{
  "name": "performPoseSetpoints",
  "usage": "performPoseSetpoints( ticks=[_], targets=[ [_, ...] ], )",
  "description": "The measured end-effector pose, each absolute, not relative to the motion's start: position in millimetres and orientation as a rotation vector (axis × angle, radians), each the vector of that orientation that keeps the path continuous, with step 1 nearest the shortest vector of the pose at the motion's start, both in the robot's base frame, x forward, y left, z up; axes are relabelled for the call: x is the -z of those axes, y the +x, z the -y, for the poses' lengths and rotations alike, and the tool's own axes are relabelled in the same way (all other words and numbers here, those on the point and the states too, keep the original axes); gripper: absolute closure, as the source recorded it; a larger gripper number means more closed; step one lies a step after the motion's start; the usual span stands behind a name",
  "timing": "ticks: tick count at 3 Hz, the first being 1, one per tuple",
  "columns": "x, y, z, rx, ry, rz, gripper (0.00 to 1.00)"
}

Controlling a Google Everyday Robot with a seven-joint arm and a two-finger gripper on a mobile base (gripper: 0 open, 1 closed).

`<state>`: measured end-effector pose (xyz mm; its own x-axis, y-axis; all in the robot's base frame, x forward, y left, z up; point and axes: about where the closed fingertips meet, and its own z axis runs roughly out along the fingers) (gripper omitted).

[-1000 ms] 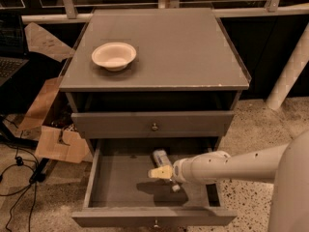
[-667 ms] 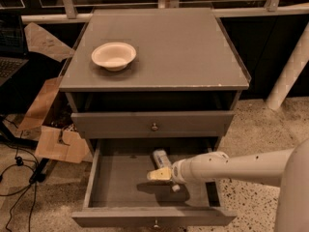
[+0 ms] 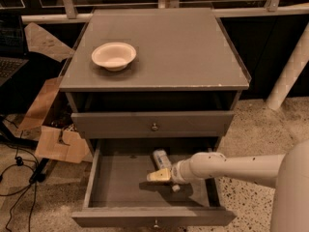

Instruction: Pick blue plastic bottle from middle drawer and place on counter

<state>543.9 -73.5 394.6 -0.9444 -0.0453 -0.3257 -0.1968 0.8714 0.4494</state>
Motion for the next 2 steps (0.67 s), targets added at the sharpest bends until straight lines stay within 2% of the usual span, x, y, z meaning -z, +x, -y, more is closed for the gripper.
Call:
performPoseSetpoints(
  ticks=[2],
  targets=[
    [-372.7,546.2,87.8,-0.586,-0.091,-2.764,0.0]
  ],
)
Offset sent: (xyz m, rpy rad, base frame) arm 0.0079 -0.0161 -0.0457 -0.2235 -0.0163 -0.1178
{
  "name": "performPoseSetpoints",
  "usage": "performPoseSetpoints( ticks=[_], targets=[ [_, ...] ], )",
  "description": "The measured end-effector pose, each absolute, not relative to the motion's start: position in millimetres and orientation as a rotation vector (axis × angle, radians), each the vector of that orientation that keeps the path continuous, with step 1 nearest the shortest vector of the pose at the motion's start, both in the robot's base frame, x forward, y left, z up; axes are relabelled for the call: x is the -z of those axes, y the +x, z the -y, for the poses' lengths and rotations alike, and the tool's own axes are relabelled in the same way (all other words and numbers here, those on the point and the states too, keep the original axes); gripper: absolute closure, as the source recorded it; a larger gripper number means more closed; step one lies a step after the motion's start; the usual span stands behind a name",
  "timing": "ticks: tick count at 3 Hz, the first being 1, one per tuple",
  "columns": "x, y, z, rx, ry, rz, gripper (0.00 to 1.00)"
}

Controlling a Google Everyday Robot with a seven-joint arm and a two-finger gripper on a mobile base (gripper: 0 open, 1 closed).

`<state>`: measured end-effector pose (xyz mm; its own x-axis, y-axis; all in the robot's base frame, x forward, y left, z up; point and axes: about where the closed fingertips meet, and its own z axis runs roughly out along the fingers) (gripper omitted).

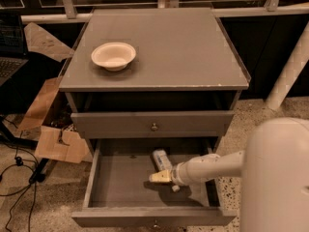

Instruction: Pick blue plastic bottle from middle drawer and place on counter

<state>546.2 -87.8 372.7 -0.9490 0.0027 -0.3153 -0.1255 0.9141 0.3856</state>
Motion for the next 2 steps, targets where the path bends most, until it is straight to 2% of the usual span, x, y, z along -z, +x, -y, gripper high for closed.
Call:
performPoseSetpoints(
  ticks=[2],
  targets=[
    [-358.4,562.4,92.2,-0.411,-0.153,-2.79,0.0]
  ],
)
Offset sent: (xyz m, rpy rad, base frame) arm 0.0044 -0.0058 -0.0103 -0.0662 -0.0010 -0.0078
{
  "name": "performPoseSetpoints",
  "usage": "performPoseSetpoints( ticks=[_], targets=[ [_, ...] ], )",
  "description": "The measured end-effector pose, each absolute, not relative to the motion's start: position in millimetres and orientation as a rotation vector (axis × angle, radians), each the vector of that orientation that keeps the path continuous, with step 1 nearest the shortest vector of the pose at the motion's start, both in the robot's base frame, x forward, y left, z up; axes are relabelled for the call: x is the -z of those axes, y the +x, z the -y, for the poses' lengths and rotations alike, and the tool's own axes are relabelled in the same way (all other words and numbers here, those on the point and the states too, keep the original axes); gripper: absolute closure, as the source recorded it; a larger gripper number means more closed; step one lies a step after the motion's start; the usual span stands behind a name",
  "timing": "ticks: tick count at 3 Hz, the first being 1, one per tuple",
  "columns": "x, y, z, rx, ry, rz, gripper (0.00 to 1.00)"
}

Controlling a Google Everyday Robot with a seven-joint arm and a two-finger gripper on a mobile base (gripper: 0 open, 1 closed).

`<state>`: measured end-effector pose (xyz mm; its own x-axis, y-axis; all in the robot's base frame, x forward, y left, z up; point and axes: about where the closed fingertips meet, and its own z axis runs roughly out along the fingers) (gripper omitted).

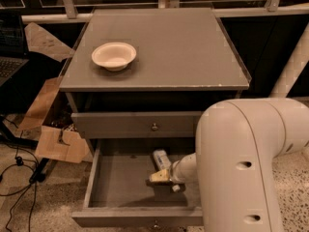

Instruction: Pick blue plastic bottle from middle drawer and place on counter

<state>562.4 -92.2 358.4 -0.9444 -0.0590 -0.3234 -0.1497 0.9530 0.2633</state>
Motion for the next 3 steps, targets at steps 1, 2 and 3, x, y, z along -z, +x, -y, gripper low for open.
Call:
performPoseSetpoints(
  ticks=[1,2,3],
  targets=[
    [-358.4,562.4,92.2,-0.411,-0.153,-2.79,0.18],
    [-358.3,562.4,92.2,-0.411,-0.153,-2.79,0.49],
    [-358.3,562.4,92.2,-0.411,-0.153,-2.79,0.72]
  ],
)
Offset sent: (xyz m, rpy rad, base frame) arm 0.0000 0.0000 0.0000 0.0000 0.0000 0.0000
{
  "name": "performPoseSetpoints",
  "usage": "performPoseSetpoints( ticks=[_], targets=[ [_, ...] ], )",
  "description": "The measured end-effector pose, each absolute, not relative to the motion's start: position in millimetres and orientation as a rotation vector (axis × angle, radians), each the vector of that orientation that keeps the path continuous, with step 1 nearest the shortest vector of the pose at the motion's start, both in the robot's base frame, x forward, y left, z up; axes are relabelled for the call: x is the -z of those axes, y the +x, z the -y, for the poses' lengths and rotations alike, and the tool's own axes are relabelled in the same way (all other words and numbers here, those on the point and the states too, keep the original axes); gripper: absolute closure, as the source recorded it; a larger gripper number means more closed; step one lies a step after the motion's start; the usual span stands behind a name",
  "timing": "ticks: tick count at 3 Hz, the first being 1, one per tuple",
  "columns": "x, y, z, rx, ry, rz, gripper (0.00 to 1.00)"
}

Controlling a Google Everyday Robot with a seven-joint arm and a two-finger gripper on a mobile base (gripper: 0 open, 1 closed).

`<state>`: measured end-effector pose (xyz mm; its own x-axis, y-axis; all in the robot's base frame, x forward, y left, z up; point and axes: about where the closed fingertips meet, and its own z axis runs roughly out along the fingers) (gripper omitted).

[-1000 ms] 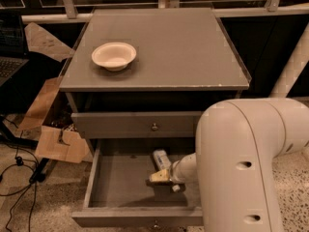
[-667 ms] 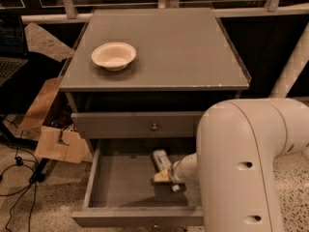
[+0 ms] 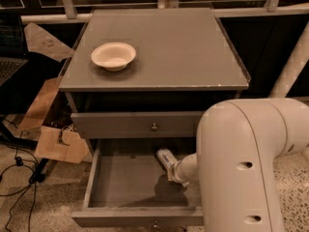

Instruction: Pick blue plastic bottle from middle drawer and place on counter

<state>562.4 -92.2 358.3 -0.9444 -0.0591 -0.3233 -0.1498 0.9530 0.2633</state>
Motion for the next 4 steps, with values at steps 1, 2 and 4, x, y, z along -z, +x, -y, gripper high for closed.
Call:
performPoseSetpoints(
  ticks=[1,2,4],
  targets=[
    [-358.3,562.3,92.2,-0.411,-0.153,-2.79,0.97],
    [-358.3,562.3,92.1,-0.411,-0.153,-2.79,1.0],
    [-361.1,562.3,92.1,-0.411,-0.153,-2.79,1.0]
  ],
)
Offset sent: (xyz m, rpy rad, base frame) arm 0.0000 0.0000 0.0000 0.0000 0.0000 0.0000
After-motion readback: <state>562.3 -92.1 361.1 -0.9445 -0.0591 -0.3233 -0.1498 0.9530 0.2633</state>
